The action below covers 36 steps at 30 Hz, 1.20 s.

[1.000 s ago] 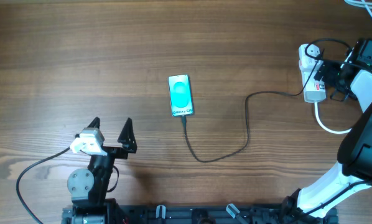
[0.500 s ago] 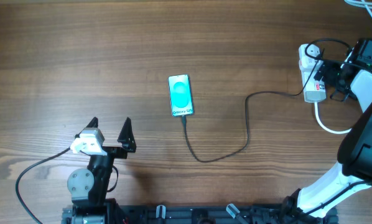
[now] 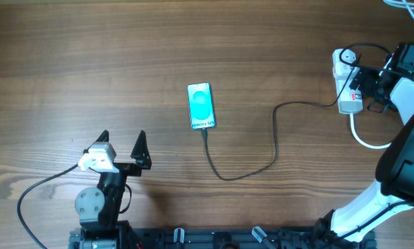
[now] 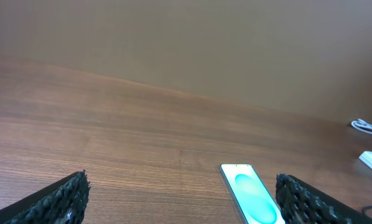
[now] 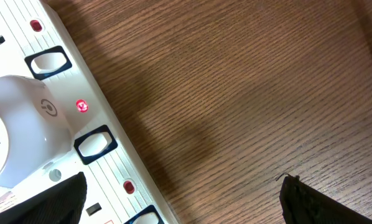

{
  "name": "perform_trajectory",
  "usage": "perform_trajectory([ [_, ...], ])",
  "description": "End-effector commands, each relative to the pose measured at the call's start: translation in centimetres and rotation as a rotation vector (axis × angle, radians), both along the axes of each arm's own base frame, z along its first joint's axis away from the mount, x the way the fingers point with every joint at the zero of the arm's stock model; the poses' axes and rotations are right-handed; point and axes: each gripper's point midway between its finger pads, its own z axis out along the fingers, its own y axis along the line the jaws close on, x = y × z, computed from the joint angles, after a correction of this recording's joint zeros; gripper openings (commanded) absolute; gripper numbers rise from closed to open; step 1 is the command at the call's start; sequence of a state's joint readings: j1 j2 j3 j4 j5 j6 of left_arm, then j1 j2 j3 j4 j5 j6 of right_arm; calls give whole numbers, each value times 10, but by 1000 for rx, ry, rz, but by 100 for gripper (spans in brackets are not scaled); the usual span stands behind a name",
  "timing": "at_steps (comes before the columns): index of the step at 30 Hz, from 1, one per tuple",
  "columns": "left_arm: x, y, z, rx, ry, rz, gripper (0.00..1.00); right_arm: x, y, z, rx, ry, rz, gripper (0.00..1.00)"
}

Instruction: Plug charger to phone and switch on socket

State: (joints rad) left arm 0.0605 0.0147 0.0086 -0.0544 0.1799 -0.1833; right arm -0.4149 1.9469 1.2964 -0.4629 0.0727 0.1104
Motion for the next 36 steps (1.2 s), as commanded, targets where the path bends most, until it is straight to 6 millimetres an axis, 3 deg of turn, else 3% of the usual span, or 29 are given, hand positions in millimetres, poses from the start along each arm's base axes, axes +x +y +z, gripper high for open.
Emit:
perform_trajectory([
  [1,0,1,-1,23,-1,8,100,-2,-2,4,-17,-3,-2,100],
  [10,0,1,-1,23,-1,8,100,-2,-3,4,-17,-4,-3,100],
  [13,0,1,-1,23,-1,8,100,0,-3,13,-26,-22,-3,100],
  [15,0,1,-1,23,-1,8,100,2,-3,33,-44,-65,-1,100],
  [23,0,1,-1,23,-1,8,100,0,0,146,-147,-300,2,100],
  [25,0,1,-1,23,-1,8,100,-3,1,161,-160,-332,1,100],
  [36,0,1,-1,23,-1,8,100,-41,18,279,-273,-591,0,100],
])
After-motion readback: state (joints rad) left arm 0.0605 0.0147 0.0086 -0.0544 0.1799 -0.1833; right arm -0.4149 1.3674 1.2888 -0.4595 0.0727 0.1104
